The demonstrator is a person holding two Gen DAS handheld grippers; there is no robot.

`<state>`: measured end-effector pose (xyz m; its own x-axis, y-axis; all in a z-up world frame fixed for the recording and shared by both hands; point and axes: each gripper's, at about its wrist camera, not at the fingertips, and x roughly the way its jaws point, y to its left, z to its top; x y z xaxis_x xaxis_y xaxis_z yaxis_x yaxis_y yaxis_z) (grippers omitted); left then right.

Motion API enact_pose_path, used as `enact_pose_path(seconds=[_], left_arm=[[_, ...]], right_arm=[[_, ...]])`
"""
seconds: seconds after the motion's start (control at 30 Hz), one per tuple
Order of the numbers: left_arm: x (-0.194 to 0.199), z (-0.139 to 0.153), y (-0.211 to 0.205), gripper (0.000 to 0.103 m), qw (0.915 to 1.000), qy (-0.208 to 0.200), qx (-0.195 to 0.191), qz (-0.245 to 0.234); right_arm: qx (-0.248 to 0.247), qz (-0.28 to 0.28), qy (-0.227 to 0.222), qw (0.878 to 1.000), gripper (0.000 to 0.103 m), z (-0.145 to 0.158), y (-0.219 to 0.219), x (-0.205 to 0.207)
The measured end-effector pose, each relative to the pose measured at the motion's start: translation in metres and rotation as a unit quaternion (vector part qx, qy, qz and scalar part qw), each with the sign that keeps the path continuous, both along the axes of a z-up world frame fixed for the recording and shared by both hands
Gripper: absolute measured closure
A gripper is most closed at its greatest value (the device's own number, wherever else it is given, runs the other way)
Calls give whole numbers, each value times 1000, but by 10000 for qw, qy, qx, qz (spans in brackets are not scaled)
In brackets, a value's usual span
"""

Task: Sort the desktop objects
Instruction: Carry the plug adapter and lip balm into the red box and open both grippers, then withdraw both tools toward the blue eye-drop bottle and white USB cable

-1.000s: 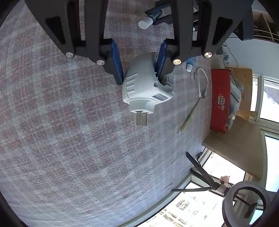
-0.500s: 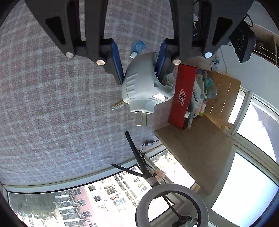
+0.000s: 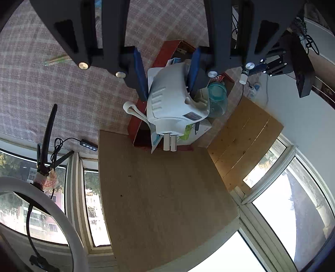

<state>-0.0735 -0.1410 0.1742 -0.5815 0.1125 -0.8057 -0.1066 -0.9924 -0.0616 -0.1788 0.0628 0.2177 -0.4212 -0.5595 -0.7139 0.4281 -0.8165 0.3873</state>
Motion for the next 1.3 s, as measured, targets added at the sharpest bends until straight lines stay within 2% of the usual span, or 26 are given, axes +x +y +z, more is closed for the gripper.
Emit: enact_pose_path(seconds=[0.2,0.4,0.5,0.57,0.6,0.63,0.67,0.7,0.77,0.97,1.3], left_arm=[[-10,0,-23,89,9999,-7,63,-96],[-33,-12,-23,89,9991,-100,101,-391],[-50,-21,-14,88,9987,-143,-58,-489],[-59,-25,-12,81,9988,-178,-225,-390],[-61,-25,-11,76,9991,-147,-208,-342],[-62,-25,-11,75,9993,-96,-154,-316],[-64,-24,-10,75,9995,-44,-100,-290],[-65,-23,-10,75,9996,-6,-67,-274],[-65,-23,-11,75,9996,32,-57,-264],[-61,-22,-15,75,9998,33,-55,-202],[-34,-9,-5,75,9997,108,-71,-226]], right_arm=[[275,245,-65,9993,67,-9,-57,-46],[389,392,-190,9983,67,-24,-83,-74],[441,400,-245,9979,67,-32,-90,-84],[517,412,-256,9975,67,-37,-98,-92],[590,406,-210,9972,66,-39,-102,-96],[667,401,-161,9968,62,-40,-106,-99],[758,398,-100,9963,52,-40,-110,-103],[837,386,-32,9957,48,-40,-114,-106],[864,347,61,9956,47,-37,-116,-110],[728,285,43,9969,47,-31,-106,-113],[549,-73,33,9985,47,-9,-32,-80]])
